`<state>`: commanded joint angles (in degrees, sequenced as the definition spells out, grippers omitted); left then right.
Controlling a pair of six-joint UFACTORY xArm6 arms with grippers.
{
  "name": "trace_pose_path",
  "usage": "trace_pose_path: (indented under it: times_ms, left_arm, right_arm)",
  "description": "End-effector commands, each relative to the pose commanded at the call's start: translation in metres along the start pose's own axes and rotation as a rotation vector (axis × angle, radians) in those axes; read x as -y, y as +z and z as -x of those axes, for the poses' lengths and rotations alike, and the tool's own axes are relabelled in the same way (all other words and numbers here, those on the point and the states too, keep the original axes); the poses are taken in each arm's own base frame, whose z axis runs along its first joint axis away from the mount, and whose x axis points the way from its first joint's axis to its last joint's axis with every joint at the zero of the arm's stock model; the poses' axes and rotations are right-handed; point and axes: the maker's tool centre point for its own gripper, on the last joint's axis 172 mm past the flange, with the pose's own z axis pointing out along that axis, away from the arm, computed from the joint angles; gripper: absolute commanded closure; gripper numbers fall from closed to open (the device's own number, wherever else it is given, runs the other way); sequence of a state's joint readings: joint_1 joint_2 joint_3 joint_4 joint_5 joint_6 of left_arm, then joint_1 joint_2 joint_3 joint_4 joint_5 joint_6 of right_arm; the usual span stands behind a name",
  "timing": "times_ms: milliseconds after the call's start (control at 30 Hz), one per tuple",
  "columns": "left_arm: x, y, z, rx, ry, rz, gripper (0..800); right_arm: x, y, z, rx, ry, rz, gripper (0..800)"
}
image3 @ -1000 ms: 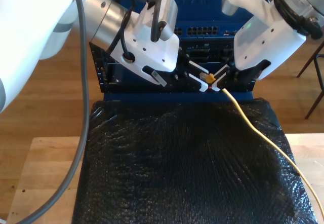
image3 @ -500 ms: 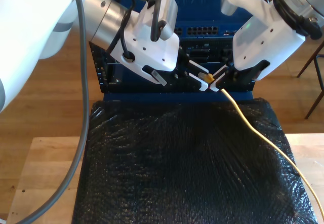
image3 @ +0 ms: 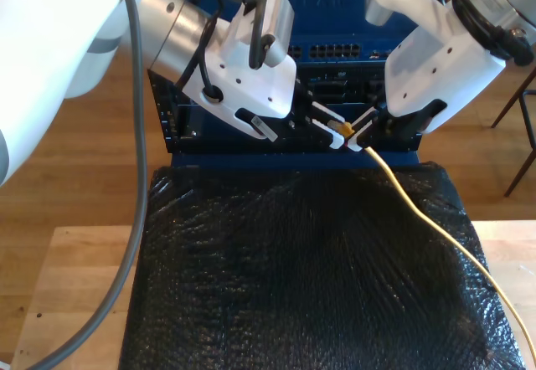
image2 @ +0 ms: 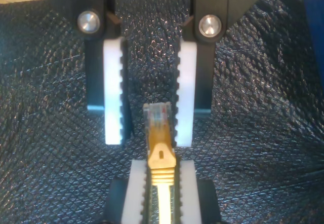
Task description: Grab the cable and plug it in
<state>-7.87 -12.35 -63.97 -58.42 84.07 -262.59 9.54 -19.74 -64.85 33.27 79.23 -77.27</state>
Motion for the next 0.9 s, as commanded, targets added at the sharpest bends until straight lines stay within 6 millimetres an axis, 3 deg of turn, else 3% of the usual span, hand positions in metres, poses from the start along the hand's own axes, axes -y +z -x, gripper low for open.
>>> trace_pose_path:
  times_ms: [500, 900]
  left_arm:
    - [0.0003, 0.0001, -0.0056, -0.021, 0.005, -0.001, 676]
    - [-0.0007, 0.0018, -0.0028, -0.021, 0.0, 0.003, 676]
  right_arm:
    - [0.0013, 0.0006, -0.0015, -0.003, -0.004, -0.002, 794]
    - [0.001, -0.0008, -0.0018, -0.004, -0.004, 0.001, 794]
